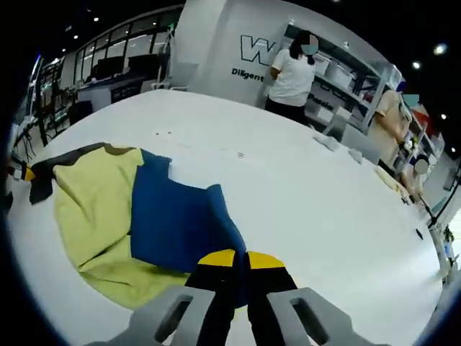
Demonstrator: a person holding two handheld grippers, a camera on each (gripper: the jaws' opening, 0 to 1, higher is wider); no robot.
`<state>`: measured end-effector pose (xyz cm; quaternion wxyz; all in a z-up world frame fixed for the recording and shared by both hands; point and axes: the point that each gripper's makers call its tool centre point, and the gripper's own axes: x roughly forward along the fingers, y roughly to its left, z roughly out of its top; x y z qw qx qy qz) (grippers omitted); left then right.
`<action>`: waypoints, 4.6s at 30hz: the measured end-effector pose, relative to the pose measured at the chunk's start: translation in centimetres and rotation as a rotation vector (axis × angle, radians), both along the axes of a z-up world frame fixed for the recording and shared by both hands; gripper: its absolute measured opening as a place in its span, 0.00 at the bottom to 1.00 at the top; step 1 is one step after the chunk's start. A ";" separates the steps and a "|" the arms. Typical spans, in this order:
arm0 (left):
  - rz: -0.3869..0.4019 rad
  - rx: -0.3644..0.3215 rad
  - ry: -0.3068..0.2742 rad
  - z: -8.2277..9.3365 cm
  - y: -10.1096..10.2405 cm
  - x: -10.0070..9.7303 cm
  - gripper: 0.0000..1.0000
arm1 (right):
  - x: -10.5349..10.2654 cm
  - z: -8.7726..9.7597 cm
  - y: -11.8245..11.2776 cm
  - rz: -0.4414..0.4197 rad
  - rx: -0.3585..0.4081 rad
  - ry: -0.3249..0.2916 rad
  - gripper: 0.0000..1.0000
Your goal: Fold the garment on the visible template until the final outline fits inside the template.
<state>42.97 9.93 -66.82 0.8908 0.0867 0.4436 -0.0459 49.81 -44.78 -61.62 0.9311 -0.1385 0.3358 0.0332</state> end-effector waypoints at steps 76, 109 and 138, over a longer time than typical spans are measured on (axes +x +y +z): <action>-0.092 -0.073 -0.161 4.9 -3.7 -0.1 0.80 | -6.5 0.4 4.6 0.205 0.235 -0.013 0.82; -0.342 -0.151 -0.272 8.1 -13.1 -6.2 0.99 | -13.2 -1.5 22.5 0.712 0.234 0.037 0.77; -0.443 -0.190 -0.276 6.7 -16.3 -7.9 0.89 | -9.4 -5.9 26.9 0.822 0.068 0.078 0.25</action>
